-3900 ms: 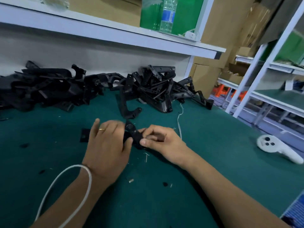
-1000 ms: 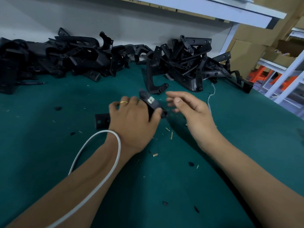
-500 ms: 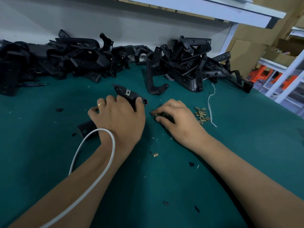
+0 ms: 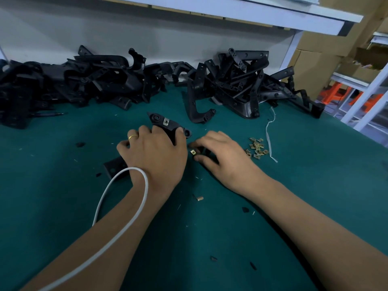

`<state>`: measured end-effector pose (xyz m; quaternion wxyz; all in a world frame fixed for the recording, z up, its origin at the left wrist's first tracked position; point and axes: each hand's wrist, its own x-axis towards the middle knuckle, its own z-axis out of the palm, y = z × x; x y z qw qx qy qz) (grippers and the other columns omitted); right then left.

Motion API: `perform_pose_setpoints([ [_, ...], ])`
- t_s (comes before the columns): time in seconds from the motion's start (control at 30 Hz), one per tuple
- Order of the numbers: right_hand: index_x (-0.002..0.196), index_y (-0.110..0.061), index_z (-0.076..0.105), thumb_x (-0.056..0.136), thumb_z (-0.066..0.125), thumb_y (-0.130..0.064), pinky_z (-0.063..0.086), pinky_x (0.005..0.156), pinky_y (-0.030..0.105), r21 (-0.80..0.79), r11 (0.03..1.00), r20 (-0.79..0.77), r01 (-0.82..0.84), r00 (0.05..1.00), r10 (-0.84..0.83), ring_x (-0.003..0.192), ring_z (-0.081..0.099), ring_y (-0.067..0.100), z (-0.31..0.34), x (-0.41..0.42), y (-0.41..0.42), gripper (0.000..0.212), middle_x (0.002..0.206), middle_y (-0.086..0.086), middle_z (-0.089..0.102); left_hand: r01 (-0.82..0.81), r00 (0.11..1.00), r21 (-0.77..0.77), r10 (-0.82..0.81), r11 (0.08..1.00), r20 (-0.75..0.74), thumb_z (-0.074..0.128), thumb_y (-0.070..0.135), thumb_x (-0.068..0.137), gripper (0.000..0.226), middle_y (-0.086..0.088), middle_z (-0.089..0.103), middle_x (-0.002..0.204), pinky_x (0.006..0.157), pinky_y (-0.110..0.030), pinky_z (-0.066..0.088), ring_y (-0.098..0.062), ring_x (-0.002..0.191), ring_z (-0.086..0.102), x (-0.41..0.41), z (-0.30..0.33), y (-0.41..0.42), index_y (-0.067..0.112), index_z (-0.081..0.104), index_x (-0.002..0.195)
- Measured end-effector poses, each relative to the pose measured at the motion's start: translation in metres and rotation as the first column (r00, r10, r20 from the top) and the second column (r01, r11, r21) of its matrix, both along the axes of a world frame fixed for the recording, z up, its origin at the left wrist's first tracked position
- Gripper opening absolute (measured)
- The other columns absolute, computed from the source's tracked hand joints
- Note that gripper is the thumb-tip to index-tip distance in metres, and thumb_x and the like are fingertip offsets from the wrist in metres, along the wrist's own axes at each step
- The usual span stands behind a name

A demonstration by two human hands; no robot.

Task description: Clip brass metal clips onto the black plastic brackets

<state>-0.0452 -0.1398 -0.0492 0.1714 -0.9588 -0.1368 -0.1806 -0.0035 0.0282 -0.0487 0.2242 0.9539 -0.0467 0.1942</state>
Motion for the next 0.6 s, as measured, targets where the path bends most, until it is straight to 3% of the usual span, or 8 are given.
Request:
perform_pose_setpoints([
  [0.1,0.121,-0.014,0.074,0.098,0.070,-0.022,0.045,0.098,0.028,0.040,0.999,-0.033,0.028,0.999,-0.027,0.109,0.055,0.017,-0.002,0.002,0.007,0.024,0.111,0.000,0.057,0.000,1.000,-0.007,0.000,1.000,0.004,0.032,0.060,0.100,0.066,-0.017,0.064,0.109,0.100,-0.054,0.034,-0.039,0.114,0.051,0.002,-0.002,0.000,0.003,0.066,0.100],
  [0.23,0.101,-0.017,0.070,0.096,0.071,-0.015,0.046,0.085,0.026,0.064,0.997,-0.050,0.043,0.998,-0.040,0.090,0.054,0.011,0.003,0.001,0.007,0.005,0.099,-0.004,0.057,0.008,1.000,-0.031,-0.007,0.999,0.013,0.034,0.059,0.099,0.065,-0.017,0.064,0.104,0.099,-0.053,0.035,-0.039,0.111,0.052,0.003,-0.003,0.001,0.003,0.065,0.094],
  [0.3,0.104,-0.019,0.062,0.099,0.066,-0.015,0.046,0.084,0.030,0.046,0.998,-0.077,0.051,0.996,-0.047,0.089,0.052,0.012,0.005,0.000,0.003,0.007,0.100,-0.003,0.054,0.022,1.000,-0.027,-0.021,0.999,0.019,0.035,0.059,0.100,0.064,-0.016,0.064,0.101,0.097,-0.053,0.036,-0.039,0.109,0.053,0.003,-0.003,0.001,0.003,0.065,0.091],
  [0.4,0.122,-0.015,0.055,0.103,0.054,-0.012,0.044,0.083,0.034,-0.091,0.995,-0.085,0.045,0.995,-0.053,0.096,0.051,0.022,0.004,-0.004,-0.004,0.020,0.108,0.005,0.050,0.088,0.996,0.023,-0.088,0.996,0.016,0.034,0.062,0.099,0.065,-0.014,0.064,0.100,0.097,-0.054,0.037,-0.039,0.109,0.054,0.003,-0.004,0.000,0.006,0.064,0.088],
  [0.5,0.117,-0.010,0.055,0.102,0.051,-0.005,0.037,0.074,0.034,-0.210,0.975,-0.055,0.072,0.995,-0.085,0.088,0.048,0.026,0.005,-0.003,-0.013,0.017,0.102,0.006,0.044,0.170,0.985,0.067,-0.172,0.983,0.033,0.029,0.064,0.097,0.064,-0.010,0.063,0.095,0.092,-0.051,0.037,-0.036,0.105,0.054,0.003,-0.005,-0.002,0.010,0.061,0.082],
  [0.6,0.112,-0.010,0.059,0.100,0.056,-0.006,0.046,0.082,0.041,-0.095,0.988,-0.050,0.119,0.991,-0.124,0.090,0.056,0.028,0.007,-0.001,-0.023,0.013,0.104,0.008,0.052,0.229,0.972,0.042,-0.231,0.972,0.047,0.027,0.064,0.094,0.055,-0.004,0.054,0.087,0.091,-0.049,0.037,-0.034,0.101,0.054,0.004,-0.006,-0.004,0.016,0.046,0.075],
])
